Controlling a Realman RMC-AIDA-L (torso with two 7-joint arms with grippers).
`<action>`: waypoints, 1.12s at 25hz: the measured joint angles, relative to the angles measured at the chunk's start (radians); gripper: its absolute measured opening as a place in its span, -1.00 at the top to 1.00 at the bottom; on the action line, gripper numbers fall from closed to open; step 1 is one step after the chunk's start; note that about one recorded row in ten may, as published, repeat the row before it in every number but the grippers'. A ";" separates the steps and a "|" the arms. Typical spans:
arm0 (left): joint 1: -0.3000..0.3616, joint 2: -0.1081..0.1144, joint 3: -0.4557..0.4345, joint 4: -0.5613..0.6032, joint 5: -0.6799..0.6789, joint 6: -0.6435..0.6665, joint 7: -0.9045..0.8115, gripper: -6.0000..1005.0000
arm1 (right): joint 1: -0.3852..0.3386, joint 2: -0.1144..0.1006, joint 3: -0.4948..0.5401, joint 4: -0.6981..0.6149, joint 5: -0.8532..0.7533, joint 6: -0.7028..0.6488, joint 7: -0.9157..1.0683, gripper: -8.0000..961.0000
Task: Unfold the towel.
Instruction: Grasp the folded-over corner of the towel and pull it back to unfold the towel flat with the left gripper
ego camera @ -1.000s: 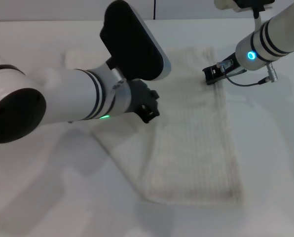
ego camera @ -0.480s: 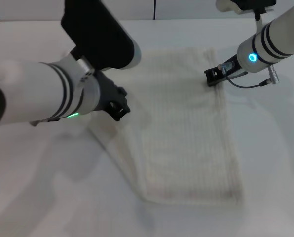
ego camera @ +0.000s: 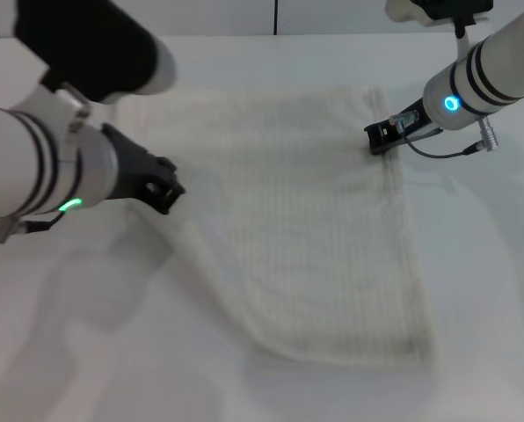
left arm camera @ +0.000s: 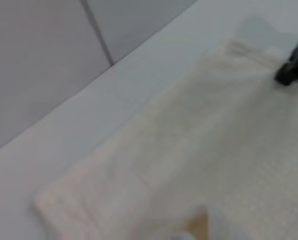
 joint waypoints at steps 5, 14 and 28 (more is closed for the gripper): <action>0.066 0.000 -0.028 -0.076 0.001 -0.055 -0.045 0.98 | 0.000 0.000 0.001 0.000 0.000 0.000 0.000 0.87; 0.089 0.000 -0.025 -0.109 0.002 -0.110 -0.089 0.98 | 0.000 -0.001 0.003 0.000 0.000 -0.002 0.000 0.87; 0.101 0.001 -0.029 -0.118 0.003 -0.222 -0.157 0.98 | 0.000 -0.003 0.002 0.000 0.000 -0.005 0.000 0.85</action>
